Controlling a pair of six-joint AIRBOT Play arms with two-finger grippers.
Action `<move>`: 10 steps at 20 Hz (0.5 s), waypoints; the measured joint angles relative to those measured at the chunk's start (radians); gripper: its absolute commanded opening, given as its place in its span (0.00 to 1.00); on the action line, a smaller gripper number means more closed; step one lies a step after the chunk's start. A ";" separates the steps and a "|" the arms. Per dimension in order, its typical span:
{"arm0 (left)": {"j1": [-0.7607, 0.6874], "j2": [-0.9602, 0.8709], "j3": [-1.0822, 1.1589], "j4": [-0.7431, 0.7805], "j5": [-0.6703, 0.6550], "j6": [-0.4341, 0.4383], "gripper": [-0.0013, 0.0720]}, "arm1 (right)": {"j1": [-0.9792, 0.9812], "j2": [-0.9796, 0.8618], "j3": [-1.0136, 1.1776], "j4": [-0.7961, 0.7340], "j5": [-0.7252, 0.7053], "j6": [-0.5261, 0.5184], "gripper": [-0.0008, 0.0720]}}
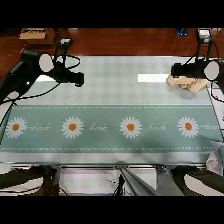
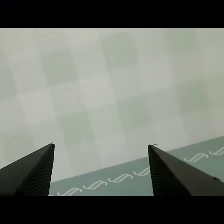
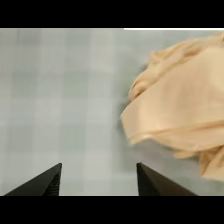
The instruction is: Fold the shirts.
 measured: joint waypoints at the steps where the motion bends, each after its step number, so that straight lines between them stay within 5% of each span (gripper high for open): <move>1: 0.005 0.000 0.001 0.006 0.020 0.000 1.00 | -0.024 -0.018 0.002 -0.050 -0.043 0.055 0.71; 5: 0.019 0.000 0.003 0.014 0.053 0.003 1.00 | -0.175 -0.106 0.008 -0.132 -0.136 0.291 0.71; 10: 0.024 0.000 0.004 0.018 0.067 0.003 1.00 | -0.337 -0.204 0.011 0.009 -0.227 0.402 0.82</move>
